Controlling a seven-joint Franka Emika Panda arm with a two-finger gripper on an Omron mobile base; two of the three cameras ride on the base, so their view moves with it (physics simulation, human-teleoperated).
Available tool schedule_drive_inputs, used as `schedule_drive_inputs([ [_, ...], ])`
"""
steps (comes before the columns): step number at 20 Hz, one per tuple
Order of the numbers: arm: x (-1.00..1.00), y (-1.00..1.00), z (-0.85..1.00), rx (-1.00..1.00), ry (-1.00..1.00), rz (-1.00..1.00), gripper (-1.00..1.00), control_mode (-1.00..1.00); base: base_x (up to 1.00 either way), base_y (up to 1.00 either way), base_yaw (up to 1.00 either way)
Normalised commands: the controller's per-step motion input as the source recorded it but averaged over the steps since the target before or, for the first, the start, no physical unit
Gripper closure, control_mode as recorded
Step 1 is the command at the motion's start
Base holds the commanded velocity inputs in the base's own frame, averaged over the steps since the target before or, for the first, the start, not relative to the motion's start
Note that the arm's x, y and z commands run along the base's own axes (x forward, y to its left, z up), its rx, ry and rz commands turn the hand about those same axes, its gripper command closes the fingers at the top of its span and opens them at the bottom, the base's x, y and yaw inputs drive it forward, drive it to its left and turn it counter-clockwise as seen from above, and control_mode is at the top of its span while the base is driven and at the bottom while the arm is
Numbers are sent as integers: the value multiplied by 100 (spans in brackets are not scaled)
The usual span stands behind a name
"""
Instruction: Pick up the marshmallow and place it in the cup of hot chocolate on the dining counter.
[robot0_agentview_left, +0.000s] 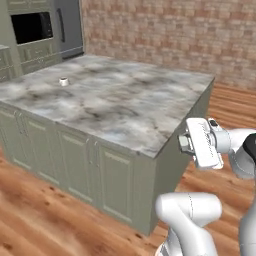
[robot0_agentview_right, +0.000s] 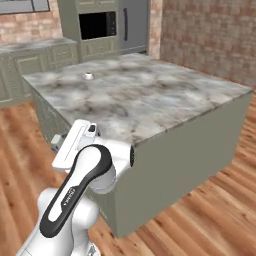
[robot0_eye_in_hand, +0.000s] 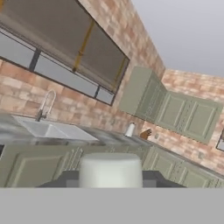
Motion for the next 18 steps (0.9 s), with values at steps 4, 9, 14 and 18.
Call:
schedule_drive_inputs([
  [4,0,0,0,0,0,0,100,100,-1,100,-36],
  [9,0,0,0,0,0,0,100,100,0,100,-34],
  [14,0,0,0,0,0,0,100,100,5,100,-30],
  [18,0,0,0,0,0,0,100,100,8,100,-23],
])
